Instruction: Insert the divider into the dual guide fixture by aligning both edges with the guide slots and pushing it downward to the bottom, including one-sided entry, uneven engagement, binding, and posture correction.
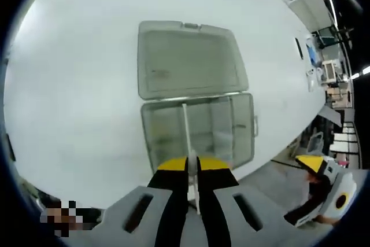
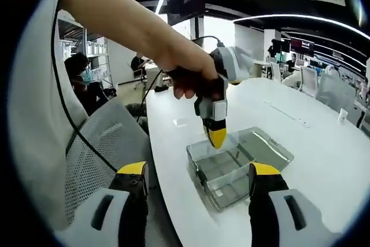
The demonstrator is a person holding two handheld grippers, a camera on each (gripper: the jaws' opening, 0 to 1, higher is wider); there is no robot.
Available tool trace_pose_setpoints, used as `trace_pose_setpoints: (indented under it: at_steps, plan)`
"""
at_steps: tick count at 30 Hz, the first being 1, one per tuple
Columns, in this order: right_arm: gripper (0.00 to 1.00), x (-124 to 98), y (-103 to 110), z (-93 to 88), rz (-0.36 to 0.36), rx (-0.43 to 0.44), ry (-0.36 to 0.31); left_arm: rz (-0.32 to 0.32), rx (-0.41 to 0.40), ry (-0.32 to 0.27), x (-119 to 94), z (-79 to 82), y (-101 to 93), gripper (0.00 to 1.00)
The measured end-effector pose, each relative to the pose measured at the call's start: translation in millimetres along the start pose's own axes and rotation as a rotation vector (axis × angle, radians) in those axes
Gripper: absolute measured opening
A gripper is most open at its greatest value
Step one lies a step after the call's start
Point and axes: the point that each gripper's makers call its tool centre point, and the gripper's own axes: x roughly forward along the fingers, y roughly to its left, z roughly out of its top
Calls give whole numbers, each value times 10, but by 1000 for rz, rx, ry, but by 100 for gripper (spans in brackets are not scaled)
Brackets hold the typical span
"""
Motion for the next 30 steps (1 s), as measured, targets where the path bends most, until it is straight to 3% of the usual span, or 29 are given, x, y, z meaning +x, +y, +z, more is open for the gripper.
trace_pose_setpoints:
  at_steps: [10, 30]
  plan:
    - [69, 14, 37, -55, 7, -52, 35, 4, -11, 5, 71, 23, 6, 2]
    - [68, 6, 0, -75, 2, -36, 34, 12, -18, 9, 122, 44, 0, 2]
